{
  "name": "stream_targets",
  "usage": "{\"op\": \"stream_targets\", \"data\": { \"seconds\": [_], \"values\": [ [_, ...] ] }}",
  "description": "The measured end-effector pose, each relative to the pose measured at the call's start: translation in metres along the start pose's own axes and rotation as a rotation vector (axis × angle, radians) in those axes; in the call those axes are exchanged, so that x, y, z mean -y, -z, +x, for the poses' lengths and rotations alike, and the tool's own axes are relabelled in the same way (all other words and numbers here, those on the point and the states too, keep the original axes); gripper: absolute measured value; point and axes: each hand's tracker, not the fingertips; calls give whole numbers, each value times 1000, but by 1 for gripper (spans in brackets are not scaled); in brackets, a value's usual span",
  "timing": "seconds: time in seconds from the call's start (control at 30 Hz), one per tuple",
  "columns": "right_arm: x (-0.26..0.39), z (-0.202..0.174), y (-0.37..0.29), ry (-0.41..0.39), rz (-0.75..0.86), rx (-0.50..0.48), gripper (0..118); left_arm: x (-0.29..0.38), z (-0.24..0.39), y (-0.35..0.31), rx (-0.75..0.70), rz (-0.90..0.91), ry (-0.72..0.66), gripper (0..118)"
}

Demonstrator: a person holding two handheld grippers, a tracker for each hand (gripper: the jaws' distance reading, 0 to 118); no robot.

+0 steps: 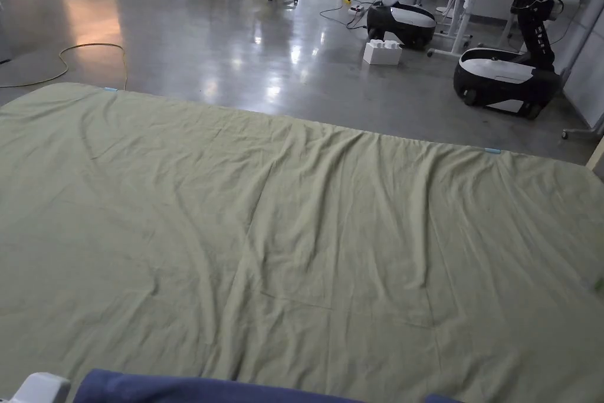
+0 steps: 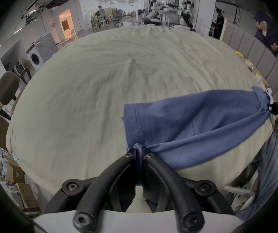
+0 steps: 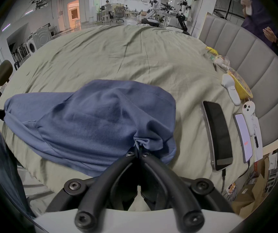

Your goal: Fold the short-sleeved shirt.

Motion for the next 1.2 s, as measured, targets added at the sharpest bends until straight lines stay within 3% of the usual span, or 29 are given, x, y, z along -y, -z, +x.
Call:
{"op": "stream_targets", "data": {
  "seconds": [0.13, 0.17, 0.23, 0.27, 0.3, 0.33, 0.37, 0.5, 0.63, 0.73, 0.83, 0.93, 1.0, 1.07, 1.2],
  "values": [
    [2, -7, 2, -5, 4, 22, 2, -1, 4, 5, -15, 16, 0, 7],
    [-1, -8, -2, -5, 8, 33, 9, -1, 5, 2, -16, 20, -8, 10],
    [-9, -10, -15, -2, 24, 67, 38, -6, 2, -2, -14, 35, -32, 20],
    [-12, -10, -21, -2, 51, 79, 64, -9, 1, -4, -17, 46, -42, 34],
    [-18, -11, -30, 0, 102, 94, 79, -12, 2, -13, -21, 73, -52, 47],
    [-26, -13, -40, 2, 155, 102, 86, -18, 2, -18, -22, 114, -60, 59],
    [-33, -14, -49, 6, 210, 103, 87, -25, 2, -24, -17, 154, -60, 64],
    [-67, -22, -76, 75, 434, 95, 87, -56, 14, -45, -9, 288, -91, 65],
    [-101, -43, -95, 91, 645, 99, 87, -93, 42, -68, -12, 480, -100, 64],
    [-121, -62, -102, 86, 752, 112, 81, -116, 66, -85, -10, 607, -84, 57],
    [-131, -75, -105, 107, 830, 78, 47, -129, 87, -101, -41, 726, -80, 41],
    [-136, -83, -108, 130, 872, 74, 41, -135, 106, -117, -90, 838, -70, 33],
    [-136, -85, -109, 140, 901, 82, 29, -137, 113, -123, -110, 878, -62, 12],
    [-136, -89, -110, 145, 925, 95, 8, -138, 121, -130, -117, 915, -57, 7],
    [-137, -95, -114, 102, 963, 90, 1, -142, 123, -135, -129, 930, -54, 5]
  ]
}}
